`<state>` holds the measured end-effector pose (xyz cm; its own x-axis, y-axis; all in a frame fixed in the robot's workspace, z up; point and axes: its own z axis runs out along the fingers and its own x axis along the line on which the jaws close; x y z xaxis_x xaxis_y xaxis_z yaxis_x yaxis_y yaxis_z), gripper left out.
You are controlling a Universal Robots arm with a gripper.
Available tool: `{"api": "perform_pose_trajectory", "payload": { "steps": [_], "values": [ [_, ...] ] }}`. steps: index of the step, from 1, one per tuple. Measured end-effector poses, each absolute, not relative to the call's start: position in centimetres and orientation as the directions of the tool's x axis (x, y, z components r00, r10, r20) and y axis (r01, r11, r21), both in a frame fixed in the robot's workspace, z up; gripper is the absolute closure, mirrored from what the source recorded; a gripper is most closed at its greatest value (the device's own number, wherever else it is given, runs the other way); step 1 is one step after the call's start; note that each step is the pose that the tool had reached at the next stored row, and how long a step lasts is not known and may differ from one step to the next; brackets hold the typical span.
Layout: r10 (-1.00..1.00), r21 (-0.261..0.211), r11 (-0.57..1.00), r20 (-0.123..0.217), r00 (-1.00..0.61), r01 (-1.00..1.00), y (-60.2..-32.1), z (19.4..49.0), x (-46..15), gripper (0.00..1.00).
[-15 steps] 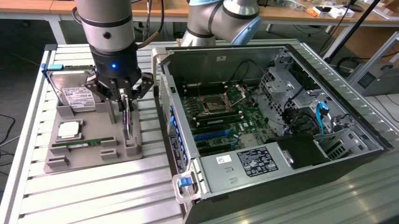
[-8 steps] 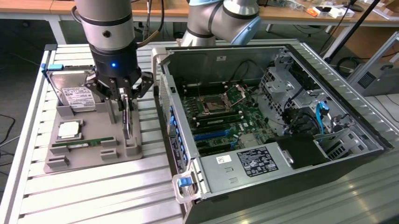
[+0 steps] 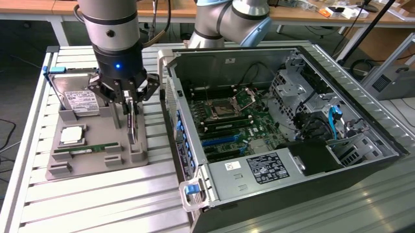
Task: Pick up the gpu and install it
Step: 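Pick up the gpu and move the gpu toward the slot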
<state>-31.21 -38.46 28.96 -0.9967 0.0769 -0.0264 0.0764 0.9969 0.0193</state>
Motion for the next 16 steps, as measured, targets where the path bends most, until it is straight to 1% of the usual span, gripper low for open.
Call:
{"api": "perform_pose_trajectory", "payload": {
  "steps": [16],
  "values": [
    [0.077,0.019,0.997,-0.026,-0.997,0.076,-38.46,29.45,-31.21,0.73]
  ]
}}
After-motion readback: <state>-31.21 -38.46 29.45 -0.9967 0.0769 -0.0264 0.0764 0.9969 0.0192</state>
